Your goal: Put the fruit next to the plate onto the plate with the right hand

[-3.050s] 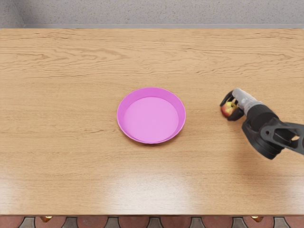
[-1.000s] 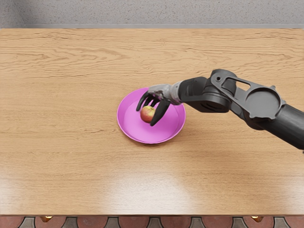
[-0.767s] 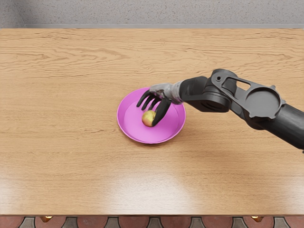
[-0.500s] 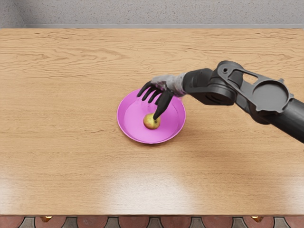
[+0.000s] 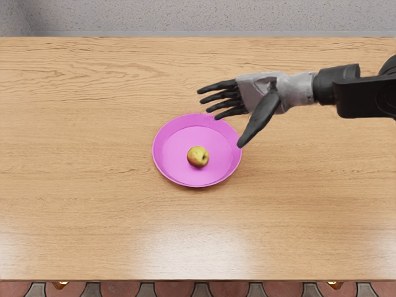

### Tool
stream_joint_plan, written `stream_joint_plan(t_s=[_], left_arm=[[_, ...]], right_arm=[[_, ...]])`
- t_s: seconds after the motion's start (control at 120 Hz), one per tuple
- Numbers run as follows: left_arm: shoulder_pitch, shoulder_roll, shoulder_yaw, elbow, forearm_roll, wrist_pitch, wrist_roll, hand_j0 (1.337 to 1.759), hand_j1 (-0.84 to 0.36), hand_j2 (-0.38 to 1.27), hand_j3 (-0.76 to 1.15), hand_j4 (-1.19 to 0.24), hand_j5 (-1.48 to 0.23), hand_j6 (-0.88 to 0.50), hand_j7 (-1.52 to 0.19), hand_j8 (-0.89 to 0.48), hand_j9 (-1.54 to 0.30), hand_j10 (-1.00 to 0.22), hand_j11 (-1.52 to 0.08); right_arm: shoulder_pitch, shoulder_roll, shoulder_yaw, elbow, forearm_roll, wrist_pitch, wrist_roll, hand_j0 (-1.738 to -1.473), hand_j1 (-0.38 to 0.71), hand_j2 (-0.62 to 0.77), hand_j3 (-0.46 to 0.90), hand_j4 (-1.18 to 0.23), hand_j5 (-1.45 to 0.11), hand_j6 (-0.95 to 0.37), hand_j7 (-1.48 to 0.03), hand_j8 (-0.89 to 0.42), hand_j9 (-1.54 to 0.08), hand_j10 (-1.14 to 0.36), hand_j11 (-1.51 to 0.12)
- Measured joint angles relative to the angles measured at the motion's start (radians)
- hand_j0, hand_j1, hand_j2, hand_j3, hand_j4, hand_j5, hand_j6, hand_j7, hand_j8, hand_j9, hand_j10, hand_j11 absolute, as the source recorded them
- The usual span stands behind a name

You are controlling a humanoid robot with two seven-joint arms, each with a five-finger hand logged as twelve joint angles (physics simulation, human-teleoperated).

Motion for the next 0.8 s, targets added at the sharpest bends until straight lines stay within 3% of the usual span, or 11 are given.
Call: stream_joint_plan(t_s=[0.425, 0.8], left_arm=[[0.0, 0.0, 0.0, 0.0, 0.0, 0.0, 0.0, 1.658, 0.07, 0.05, 0.0, -0.23, -0.3, -0.23, -0.3, -0.23, -0.3, -0.23, -0.3], [0.0, 0.0, 0.0, 0.0, 0.0, 0.0, 0.0, 1.658, 0.07, 0.05, 0.0, -0.23, -0.3, -0.23, -0.3, -0.23, -0.3, -0.23, -0.3]], right_arm=[[-0.244, -0.277, 0.064, -0.025, 0.36, 0.035, 0.0, -1.658, -0.29, -0.01, 0.0, -0.04, -0.06, -0.04, -0.06, -0.04, -0.06, -0.04, -0.06], [-0.285, -0.334, 0.066, -0.035, 0.425, 0.036, 0.0, -1.658, -0.31, -0.01, 0.0, -0.03, -0.05, -0.03, -0.05, -0.03, -0.05, -0.03, -0.05]])
